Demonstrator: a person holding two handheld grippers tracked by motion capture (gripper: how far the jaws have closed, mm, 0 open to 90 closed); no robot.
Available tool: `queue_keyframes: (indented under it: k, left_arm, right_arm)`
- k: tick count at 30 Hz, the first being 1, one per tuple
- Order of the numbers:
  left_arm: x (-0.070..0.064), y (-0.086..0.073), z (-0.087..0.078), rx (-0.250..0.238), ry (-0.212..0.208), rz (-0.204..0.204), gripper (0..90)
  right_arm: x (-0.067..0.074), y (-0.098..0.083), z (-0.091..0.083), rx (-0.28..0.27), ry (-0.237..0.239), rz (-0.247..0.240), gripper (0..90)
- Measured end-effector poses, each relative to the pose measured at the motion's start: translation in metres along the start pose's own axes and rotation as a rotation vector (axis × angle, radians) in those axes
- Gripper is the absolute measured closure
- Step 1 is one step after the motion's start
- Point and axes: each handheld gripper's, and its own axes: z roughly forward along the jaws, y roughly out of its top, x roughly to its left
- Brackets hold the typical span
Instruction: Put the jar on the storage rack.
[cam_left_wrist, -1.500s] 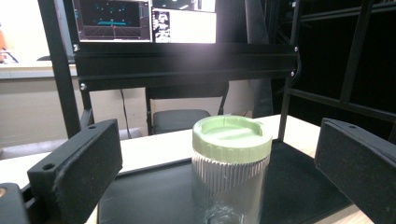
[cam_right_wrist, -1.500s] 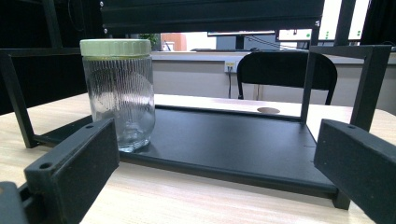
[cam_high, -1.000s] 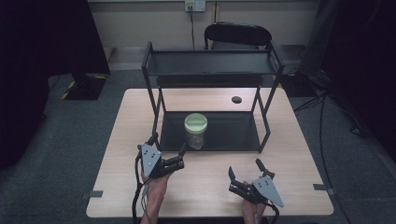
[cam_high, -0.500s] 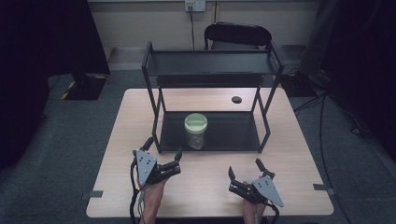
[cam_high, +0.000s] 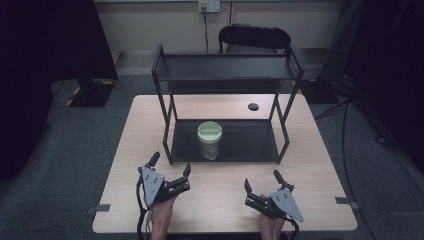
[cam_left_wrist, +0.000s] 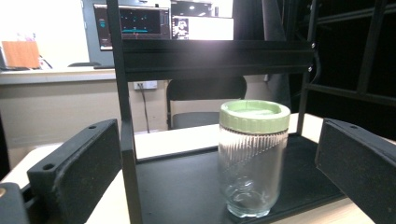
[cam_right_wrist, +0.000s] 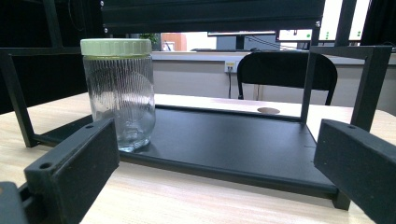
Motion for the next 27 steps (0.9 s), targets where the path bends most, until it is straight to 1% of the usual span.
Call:
queue_keyframes:
  k: [1,4,6,16,21,23,25,27]
  left_arm:
    - [0.0,-0.001,-0.001,0.0,0.003,0.007,0.1]
    - [0.0,-0.004,-0.003,-0.001,0.002,0.003,0.1]
    - [0.0,-0.006,-0.003,0.001,0.01,0.006,0.1]
    - [0.0,-0.02,-0.006,0.016,-0.003,0.005,0.4]
    - [0.001,-0.027,-0.01,0.003,0.008,-0.001,0.4]
    - [0.001,-0.03,-0.011,0.005,0.008,-0.005,0.4]
    - [0.001,-0.033,-0.011,0.011,0.009,-0.001,0.4]
    - [0.001,-0.035,-0.011,0.01,0.007,-0.008,0.4]
  right_arm:
    - [0.0,0.0,0.0,0.0,0.0,0.0,0.0]
    - [0.0,0.0,0.0,0.0,0.0,0.0,0.0]
    - [0.0,0.0,0.0,0.0,0.0,-0.001,0.0]
    - [0.0,0.0,0.0,0.0,0.003,0.0,0.0]
    - [0.0,0.0,0.0,0.0,0.003,0.0,0.0]
    - [0.0,0.0,0.0,0.0,0.005,-0.001,0.0]
    - [0.0,0.0,0.0,0.0,0.005,-0.001,0.0]
    - [0.0,0.0,0.0,0.0,0.005,0.0,0.0]
